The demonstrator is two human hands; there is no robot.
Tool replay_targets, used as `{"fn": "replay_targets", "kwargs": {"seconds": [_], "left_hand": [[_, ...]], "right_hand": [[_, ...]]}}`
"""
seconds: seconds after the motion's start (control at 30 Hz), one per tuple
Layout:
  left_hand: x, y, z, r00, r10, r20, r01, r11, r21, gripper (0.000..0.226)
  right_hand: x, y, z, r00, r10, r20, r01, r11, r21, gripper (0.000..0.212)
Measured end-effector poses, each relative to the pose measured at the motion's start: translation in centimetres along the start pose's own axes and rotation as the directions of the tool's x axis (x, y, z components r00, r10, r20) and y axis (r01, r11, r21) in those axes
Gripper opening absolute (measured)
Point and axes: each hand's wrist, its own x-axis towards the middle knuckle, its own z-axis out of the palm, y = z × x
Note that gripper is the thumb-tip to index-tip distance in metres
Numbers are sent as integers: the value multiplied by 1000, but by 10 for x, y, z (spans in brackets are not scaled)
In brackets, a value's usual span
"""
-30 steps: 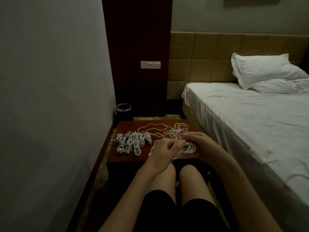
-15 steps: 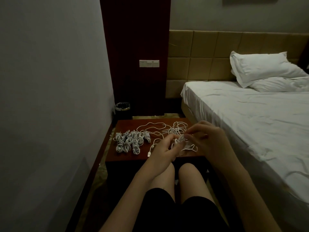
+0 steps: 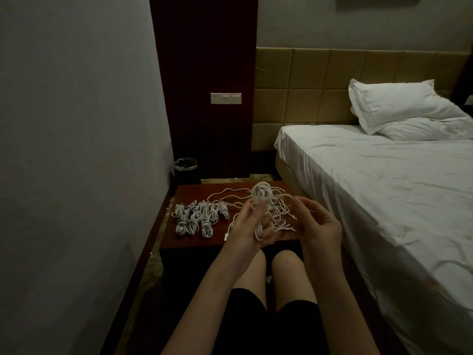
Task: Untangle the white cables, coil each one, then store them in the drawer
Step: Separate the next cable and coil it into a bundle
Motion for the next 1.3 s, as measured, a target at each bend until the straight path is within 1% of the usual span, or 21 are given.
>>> {"fn": "replay_targets", "kwargs": {"seconds": [0.03,0.1,0.17,0.23,0.3,0.37,0.47,0.57,0.63,0.7,0.73,0.8,0.87,0.9,0.93,0.97,1.07,1.13,1.17,1.23,1.3], "left_hand": [[0,1,1,1000,12,-12,-12,1000,23,33],[2,-1,0,998,37,-49,-32,995,98,39],[2,-4,1,995,56,-88,-41,985,166,39],[1,-8,3,991,67,-112,-36,966,257,37],[0,-11,7,990,68,-122,-19,931,364,29],[1,-12,8,988,73,-137,-10,909,417,22],[4,-6,6,973,104,-208,-15,921,390,15],[10,-4,-2,948,160,-274,-37,914,404,16],[12,-6,-1,951,194,-242,-72,897,437,16],[12,-9,1,946,249,-209,-115,857,502,17],[12,-10,2,941,274,-198,-130,833,538,20],[11,-11,2,934,304,-190,-140,797,587,33],[9,-11,1,936,303,-180,-134,777,615,47],[7,-11,1,938,302,-172,-131,766,629,50],[7,-12,0,937,309,-163,-136,752,645,49],[6,-13,0,935,320,-153,-145,740,657,44],[6,-16,-1,931,344,-124,-177,721,670,28],[5,-18,-1,930,355,-99,-181,675,715,17],[5,-19,-2,930,358,-89,-179,648,740,16],[3,-18,-3,929,362,-77,-174,611,772,20],[1,-13,-4,947,319,-35,-166,581,797,21]], "right_hand": [[0,0,1,998,60,-7,-59,993,101,25],[-2,-3,4,992,126,31,-130,956,263,26],[-5,-5,9,986,147,73,-164,918,361,24],[-8,-4,13,986,142,91,-167,904,394,21],[-10,-2,17,991,99,92,-124,939,321,19],[-12,1,18,995,25,100,-44,980,195,19],[-16,5,14,994,-34,101,28,998,63,14],[-21,-2,10,986,-88,140,93,995,-29,12],[-22,-10,8,978,-119,170,130,990,-59,18],[-21,-13,6,979,-128,160,146,984,-105,29],[-20,-13,5,980,-125,154,145,982,-124,31],[-18,-10,3,985,-98,143,119,982,-148,26],[-17,-7,0,989,-78,129,101,979,-177,17],[-16,-5,-1,989,-86,122,108,976,-188,11],[-16,-3,-2,988,-98,119,121,972,-202,6],[-15,-2,-3,986,-113,121,138,965,-225,6],[-13,-2,-3,977,-140,162,185,932,-312,14],[-14,-5,-2,973,-145,181,198,924,-327,13],[-13,-7,-2,972,-148,182,201,927,-317,11],[-13,-13,-5,967,-172,186,222,929,-295,16],[-12,-22,-8,944,-215,251,293,895,-337,18]]}}
